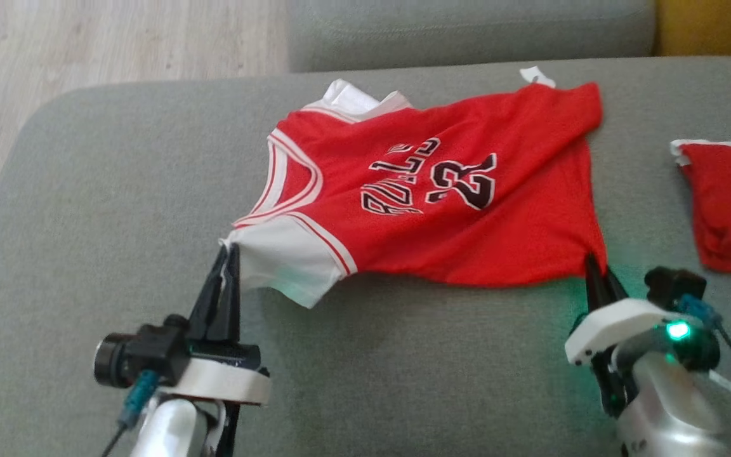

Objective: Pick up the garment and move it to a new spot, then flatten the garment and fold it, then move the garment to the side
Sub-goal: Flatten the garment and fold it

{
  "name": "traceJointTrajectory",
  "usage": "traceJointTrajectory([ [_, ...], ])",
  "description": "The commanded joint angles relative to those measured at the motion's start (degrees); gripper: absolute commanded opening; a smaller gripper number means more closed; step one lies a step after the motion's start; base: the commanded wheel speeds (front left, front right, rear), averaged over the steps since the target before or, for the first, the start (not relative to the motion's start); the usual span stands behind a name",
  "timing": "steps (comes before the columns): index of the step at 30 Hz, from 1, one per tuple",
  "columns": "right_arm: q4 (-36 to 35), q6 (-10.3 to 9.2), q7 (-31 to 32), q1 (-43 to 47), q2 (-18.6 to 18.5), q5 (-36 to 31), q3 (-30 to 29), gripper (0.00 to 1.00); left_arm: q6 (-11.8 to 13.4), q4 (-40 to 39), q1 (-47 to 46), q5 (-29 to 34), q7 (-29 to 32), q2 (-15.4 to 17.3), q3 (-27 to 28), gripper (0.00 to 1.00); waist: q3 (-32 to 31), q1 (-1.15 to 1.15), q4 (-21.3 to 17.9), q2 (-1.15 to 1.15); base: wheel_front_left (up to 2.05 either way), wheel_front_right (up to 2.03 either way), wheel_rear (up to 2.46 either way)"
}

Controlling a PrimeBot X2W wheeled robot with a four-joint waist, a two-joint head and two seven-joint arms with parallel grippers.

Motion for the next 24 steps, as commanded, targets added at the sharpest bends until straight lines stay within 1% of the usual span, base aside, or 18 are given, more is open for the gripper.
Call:
traceJointTrajectory([
  [1,-3.97,-0.05,-1.08,-2.0,-0.12,-1.65,1.25,0.0,-0.08,-2.43,-2.49,-1.42,-0.7,0.46,2.96,0.0,-1.23,0.0,-1.07,0.0,0.0,0.0,0.0],
  [2,-5.75,-0.05,-1.25,-2.28,-0.12,-2.83,1.07,0.0,-0.4,-2.52,-3.06,-1.95,-0.7,0.45,3.24,0.0,-1.56,0.0,-1.29,0.0,0.0,0.0,0.0],
  [3,-9.72,-0.05,-1.15,-2.86,-0.17,-4.77,0.62,0.0,-0.96,-2.94,-5.17,-2.7,-0.7,0.58,3.76,0.0,-2.28,0.0,-1.68,0.0,0.0,0.0,0.0],
  [5,-14.26,-0.05,-0.31,-3.7,-0.97,-6.12,0.34,0.0,-1.43,-3.59,-8.05,-4.3,-0.56,0.48,4.81,0.0,-3.15,0.0,-2.07,0.0,0.0,0.0,0.0],
  [6,-14.26,-0.05,-0.31,-3.7,-0.97,-6.12,0.34,0.0,-1.43,-3.59,-8.05,-4.3,-0.56,0.48,4.81,0.0,-3.15,0.0,-2.07,0.0,0.0,0.0,0.0],
  [7,-16.65,-0.05,0.42,-4.19,-1.55,-6.39,0.82,0.0,-1.58,-4.01,-9.69,-5.12,-0.38,0.45,5.42,0.0,-3.63,0.0,-2.27,0.0,0.0,0.0,0.0],
  [12,-28.59,-0.05,5.05,-6.89,-6.59,-5.34,4.2,0.0,-2.01,-7.19,-17.78,-8.65,1.63,0.7,8.17,0.0,-5.53,0.0,-3.08,0.0,0.0,0.0,0.0],
  [15,-35.26,-0.05,8.09,-7.85,-9.5,-3.63,5.64,0.0,-2.21,-9.71,-20.75,-10.27,3.64,1.23,9.21,0.0,-6.18,0.0,-3.25,0.0,0.0,0.0,0.0],
  [19,-44.26,-0.05,11.96,-6.46,-12.3,-0.87,6.5,0.0,-2.35,-14.47,-20.43,-12.13,8.04,2.66,9.96,0.0,-6.86,0.0,-3.14,0.0,0.0,0.0,0.0],
  [24,-55.83,-0.05,16.54,-0.47,-13.54,1.22,5.86,0.0,-2.17,-23.48,-14.67,-15.77,16.91,4.82,10.65,0.0,-6.55,0.0,-2.6,0.0,0.0,0.0,0.0],
])
